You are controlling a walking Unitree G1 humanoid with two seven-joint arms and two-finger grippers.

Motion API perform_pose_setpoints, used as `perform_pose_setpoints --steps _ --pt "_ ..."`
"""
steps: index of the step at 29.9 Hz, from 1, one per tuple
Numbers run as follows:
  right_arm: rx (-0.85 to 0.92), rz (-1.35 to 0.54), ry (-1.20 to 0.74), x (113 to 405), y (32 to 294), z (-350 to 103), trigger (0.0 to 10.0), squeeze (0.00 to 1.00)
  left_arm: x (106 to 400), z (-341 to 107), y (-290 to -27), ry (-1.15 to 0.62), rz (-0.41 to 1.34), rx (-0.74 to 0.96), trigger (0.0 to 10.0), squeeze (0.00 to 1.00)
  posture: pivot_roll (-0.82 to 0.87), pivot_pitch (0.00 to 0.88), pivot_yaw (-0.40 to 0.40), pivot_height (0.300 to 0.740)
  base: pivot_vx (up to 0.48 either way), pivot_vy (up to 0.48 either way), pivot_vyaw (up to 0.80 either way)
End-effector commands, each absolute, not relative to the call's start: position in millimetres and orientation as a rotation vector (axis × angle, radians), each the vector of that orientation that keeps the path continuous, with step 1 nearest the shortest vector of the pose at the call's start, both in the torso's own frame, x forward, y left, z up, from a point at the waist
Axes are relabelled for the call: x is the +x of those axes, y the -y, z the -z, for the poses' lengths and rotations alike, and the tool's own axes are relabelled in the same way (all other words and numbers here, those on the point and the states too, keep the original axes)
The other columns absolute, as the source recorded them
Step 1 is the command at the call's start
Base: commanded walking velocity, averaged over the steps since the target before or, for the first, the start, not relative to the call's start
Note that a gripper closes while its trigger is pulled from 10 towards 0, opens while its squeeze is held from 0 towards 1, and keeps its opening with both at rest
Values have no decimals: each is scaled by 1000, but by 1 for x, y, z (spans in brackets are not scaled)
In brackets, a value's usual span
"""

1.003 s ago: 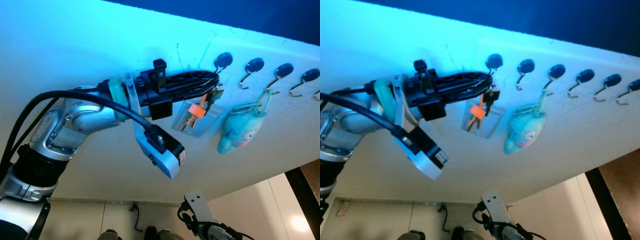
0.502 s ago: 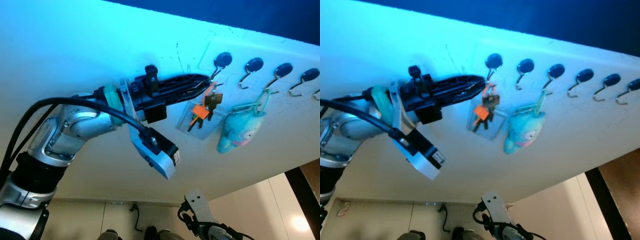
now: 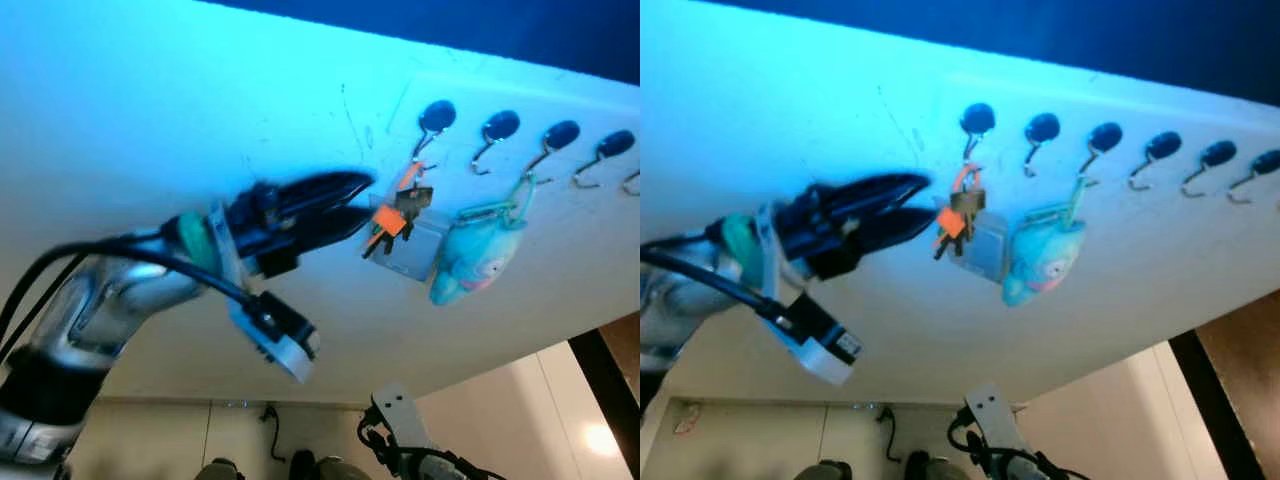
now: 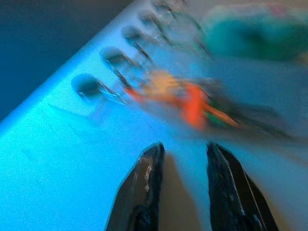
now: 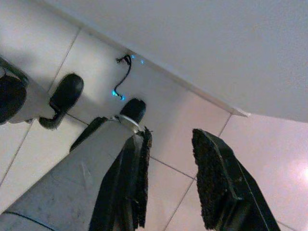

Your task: Hang keys on a hook

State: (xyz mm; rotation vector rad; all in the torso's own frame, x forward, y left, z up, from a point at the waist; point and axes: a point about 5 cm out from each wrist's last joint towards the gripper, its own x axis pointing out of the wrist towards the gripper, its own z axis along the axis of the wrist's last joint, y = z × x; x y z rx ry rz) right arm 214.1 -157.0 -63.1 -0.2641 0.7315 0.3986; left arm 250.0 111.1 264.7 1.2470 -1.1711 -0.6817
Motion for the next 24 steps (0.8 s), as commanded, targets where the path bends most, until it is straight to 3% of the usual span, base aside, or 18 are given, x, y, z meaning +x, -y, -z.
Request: perform_pose_setpoints --steps 1,6,8,9,11,12,13,14,15,16,17,18,19,20,21,24 --pt "-260 -373 -772 204 165 69 10000 0 242 -252 -116 1166 717 1254 10000 0 122 151 -110 740 0 0 0" --pt "-267 -374 -782 202 168 70 10000 0 231 -213 -141 1024 797 1313 10000 0 138 162 -111 740 0 0 0" --pt "-274 -375 -787 201 169 71 10000 0 229 -177 -162 833 853 1339 10000 0 137 161 -110 740 0 0 0" --pt "-274 -375 -787 201 169 71 10000 0 229 -177 -162 833 853 1339 10000 0 137 161 -110 740 0 0 0" --pt "-274 -369 -787 200 170 71 10000 0 229 -131 -181 531 875 1286 10000 0 120 161 -107 740 0 0 0" --pt "-274 -369 -787 200 170 71 10000 0 229 -131 -181 531 875 1286 10000 0 120 161 -107 740 0 0 0" --pt "-270 -365 -786 200 170 71 10000 0 226 -101 -191 333 856 1206 10000 0 111 158 -110 740 0 0 0" --pt "-270 -365 -786 200 170 71 10000 0 226 -101 -191 333 856 1206 10000 0 111 158 -110 740 0 0 0" --pt "-265 -361 -783 200 170 71 10000 0 222 -68 -199 73 810 1068 10000 0 99 155 -115 740 0 0 0" --pt "-265 -361 -783 200 170 71 10000 0 222 -68 -199 73 810 1068 10000 0 99 155 -115 740 0 0 0" --pt "-262 -359 -782 200 171 71 10000 0 216 -47 -203 -87 783 962 10000 0 98 154 -116 740 0 0 0" --pt "-262 -359 -782 200 171 71 10000 0 216 -47 -203 -87 783 962 10000 0 98 154 -116 740 0 0 0" --pt "-261 -354 -781 200 173 70 10000 0 214 -26 -205 -234 689 811 10000 0 86 144 -118 740 0 0 0" --pt "-261 -354 -781 200 173 70 10000 0 214 -26 -205 -234 689 811 10000 0 86 144 -118 740 0 0 0" --pt "-259 -348 -778 200 175 70 10000 0 213 -8 -206 -356 593 669 10000 0 79 137 -114 740 0 0 0" --pt "-251 -337 -774 202 177 69 10000 0 213 11 -209 -470 458 539 10000 0 68 130 -110 740 0 0 0"
